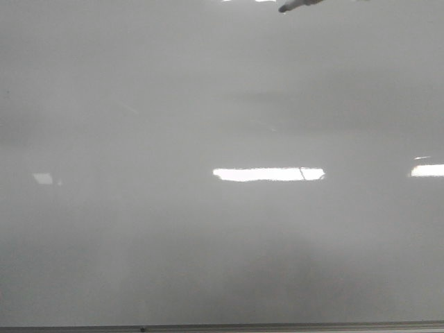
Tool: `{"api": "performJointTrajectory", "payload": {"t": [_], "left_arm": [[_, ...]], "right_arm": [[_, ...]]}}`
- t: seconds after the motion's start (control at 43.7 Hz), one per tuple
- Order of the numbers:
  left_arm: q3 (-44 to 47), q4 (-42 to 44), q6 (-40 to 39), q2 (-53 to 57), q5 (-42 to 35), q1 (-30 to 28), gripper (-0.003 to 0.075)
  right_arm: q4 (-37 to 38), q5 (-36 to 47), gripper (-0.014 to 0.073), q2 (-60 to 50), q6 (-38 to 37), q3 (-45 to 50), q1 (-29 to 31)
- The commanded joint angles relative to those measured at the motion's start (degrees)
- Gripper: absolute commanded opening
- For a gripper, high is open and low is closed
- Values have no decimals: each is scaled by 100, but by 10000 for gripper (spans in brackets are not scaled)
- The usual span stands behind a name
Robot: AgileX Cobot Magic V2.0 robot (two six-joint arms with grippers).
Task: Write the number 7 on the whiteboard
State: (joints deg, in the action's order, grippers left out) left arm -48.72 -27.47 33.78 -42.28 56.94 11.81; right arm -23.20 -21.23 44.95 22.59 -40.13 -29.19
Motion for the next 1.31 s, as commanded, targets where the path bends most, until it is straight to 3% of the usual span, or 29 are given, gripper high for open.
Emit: {"api": "performJointTrajectory", "payload": {"t": [0.0, 0.664, 0.962, 1.283], "left_arm": [[-141, -245, -63, 19, -328, -11, 388], [-141, -245, -63, 19, -328, -11, 388], [-141, -245, -63, 19, -328, -11, 388], [-141, -245, -63, 19, -261, -11, 388]], "right_arm": [[-93, 936, -66, 392, 67, -281, 31], [-93, 1983, -66, 2984, 67, -1668, 26], [-93, 2381, -66, 3298, 67, -1674, 37], [-93, 2087, -66, 3169, 79, -1674, 337]]}}
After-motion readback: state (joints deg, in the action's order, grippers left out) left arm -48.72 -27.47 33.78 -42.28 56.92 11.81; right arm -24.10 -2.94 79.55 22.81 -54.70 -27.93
